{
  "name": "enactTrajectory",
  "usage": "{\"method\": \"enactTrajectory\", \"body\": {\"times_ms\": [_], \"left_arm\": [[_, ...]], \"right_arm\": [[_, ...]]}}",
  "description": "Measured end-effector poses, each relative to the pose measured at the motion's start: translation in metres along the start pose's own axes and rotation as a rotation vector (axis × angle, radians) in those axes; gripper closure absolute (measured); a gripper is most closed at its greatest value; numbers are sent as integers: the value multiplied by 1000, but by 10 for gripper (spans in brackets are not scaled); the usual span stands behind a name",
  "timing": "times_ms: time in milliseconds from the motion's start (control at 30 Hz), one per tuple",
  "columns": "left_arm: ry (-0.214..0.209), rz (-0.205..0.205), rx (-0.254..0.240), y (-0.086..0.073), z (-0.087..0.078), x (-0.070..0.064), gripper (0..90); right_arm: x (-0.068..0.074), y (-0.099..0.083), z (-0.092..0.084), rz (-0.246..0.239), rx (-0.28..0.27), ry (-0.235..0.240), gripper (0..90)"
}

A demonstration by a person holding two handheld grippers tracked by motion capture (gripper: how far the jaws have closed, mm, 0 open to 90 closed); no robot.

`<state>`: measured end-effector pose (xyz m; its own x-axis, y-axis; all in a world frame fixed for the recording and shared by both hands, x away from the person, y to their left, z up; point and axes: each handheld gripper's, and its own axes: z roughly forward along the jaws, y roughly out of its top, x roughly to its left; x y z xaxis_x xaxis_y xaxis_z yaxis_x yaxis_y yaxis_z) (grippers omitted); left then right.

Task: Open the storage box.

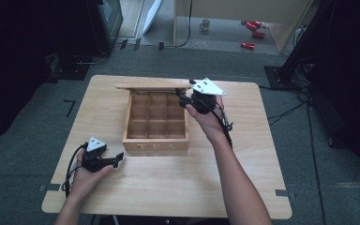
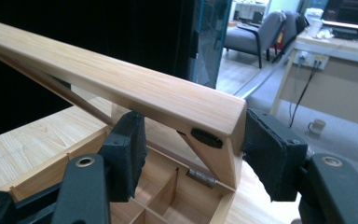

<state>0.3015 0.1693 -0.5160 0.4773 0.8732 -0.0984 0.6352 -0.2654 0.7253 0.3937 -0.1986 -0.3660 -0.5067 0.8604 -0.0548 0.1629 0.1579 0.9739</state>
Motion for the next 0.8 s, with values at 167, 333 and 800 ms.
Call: {"method": "enactTrajectory", "body": {"times_ms": [167, 333, 800], "left_arm": [[2, 6, 0, 0, 0, -1, 170], [2, 7, -1, 0, 1, -1, 170], [6, 19, 2, 0, 1, -2, 172]], "right_arm": [[-5, 3, 8, -27, -16, 3, 437], [-12, 5, 15, 3, -40, 9, 453], [-22, 11, 23, -6, -38, -5, 540]]}}
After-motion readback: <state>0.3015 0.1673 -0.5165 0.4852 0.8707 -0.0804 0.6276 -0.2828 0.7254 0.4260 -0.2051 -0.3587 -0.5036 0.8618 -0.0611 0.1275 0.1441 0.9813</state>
